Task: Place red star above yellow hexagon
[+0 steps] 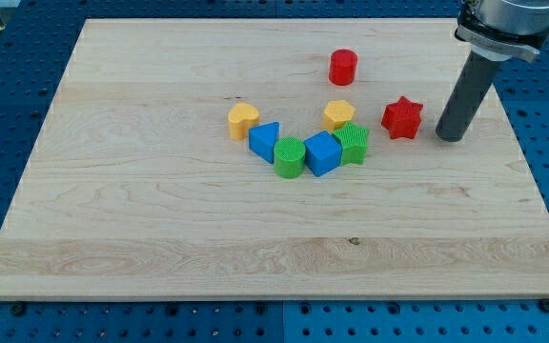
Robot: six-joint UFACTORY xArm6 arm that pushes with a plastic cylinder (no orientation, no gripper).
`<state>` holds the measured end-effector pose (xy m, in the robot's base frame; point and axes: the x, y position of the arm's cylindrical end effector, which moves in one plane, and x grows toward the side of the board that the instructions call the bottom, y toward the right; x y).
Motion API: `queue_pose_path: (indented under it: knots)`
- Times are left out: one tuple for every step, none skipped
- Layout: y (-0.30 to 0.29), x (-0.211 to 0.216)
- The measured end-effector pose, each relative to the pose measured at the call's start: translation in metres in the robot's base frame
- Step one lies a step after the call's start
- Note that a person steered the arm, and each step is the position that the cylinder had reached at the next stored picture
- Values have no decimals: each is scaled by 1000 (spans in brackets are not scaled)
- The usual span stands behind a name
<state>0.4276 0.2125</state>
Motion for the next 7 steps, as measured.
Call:
queue_pose_path:
  knots:
    - [0, -6]
    - [-14, -15]
    - [-11, -18]
    - [11, 2]
    - [15, 30]
    - [16, 53]
    - [16, 53]
